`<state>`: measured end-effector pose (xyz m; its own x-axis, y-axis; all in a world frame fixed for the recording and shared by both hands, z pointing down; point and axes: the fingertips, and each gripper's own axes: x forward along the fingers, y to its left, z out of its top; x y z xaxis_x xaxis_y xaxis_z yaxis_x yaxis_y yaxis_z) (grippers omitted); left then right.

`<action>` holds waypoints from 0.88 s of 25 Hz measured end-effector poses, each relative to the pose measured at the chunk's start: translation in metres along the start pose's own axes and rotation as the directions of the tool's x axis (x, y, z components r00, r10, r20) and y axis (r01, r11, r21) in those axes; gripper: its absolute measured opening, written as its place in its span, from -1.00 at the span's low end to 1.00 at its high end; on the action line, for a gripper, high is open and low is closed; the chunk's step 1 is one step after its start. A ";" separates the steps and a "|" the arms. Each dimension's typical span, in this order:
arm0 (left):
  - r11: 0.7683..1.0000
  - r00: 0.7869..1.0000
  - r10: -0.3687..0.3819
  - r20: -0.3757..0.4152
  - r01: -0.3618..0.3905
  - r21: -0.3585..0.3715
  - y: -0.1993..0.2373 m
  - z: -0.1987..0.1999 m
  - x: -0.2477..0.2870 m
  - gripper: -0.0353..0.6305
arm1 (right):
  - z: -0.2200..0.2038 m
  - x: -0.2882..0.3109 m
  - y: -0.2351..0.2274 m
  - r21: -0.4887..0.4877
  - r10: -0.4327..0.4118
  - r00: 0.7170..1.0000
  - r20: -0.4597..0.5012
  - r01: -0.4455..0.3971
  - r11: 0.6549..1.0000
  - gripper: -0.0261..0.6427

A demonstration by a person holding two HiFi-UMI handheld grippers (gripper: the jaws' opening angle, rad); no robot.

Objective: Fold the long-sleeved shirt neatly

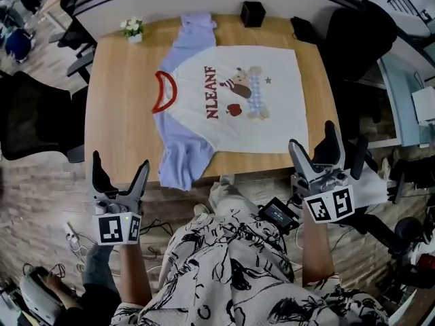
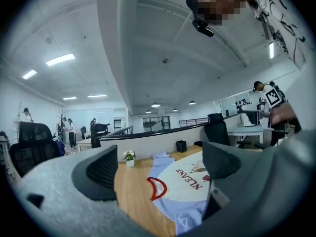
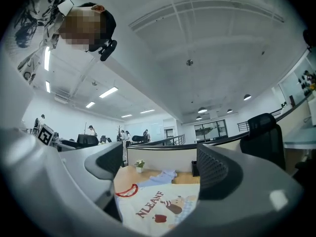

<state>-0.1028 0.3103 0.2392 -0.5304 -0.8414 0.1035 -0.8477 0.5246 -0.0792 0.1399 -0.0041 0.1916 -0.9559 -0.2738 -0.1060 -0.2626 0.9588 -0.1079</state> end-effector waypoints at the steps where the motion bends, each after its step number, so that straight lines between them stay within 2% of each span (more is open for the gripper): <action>1: 1.000 1.000 -0.002 -0.007 0.002 0.009 0.001 0.002 0.011 0.69 | 0.001 0.011 -0.007 -0.001 0.009 1.000 0.001 -0.009 1.000 0.45; 5: 0.999 0.998 -0.033 -0.044 0.033 0.009 0.003 0.002 0.052 0.68 | -0.005 0.050 -0.032 0.009 0.048 0.999 -0.013 -0.047 0.999 0.45; 9: 0.998 0.992 -0.062 -0.112 0.065 0.022 0.002 -0.008 0.078 0.69 | -0.029 0.083 -0.041 0.038 0.112 0.991 -0.071 -0.110 0.993 0.45; 13: 0.995 0.983 -0.095 -0.159 0.092 -0.027 0.007 -0.026 0.096 0.68 | -0.060 0.117 -0.027 0.059 0.198 0.969 -0.146 -0.192 0.980 0.45; 15: 0.991 0.972 -0.130 -0.198 0.119 -0.066 0.009 -0.040 0.098 0.65 | -0.078 0.129 -0.012 0.080 0.241 0.951 -0.195 -0.230 0.970 0.45; 18: 0.971 0.947 -0.221 -0.234 0.191 -0.143 0.009 -0.063 0.106 0.59 | -0.108 0.146 0.015 0.103 0.304 0.913 -0.274 -0.286 0.953 0.45; 22: 0.945 0.904 -0.304 -0.302 0.246 -0.215 0.013 -0.100 0.117 0.58 | -0.153 0.162 0.058 0.150 0.396 0.835 -0.382 -0.367 0.918 0.45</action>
<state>-0.1772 0.2315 0.3492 -0.2252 -0.8807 0.4168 -0.9343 0.3165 0.1638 -0.0498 0.0186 0.3197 -0.9523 0.1800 0.2464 0.1293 0.9695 -0.2082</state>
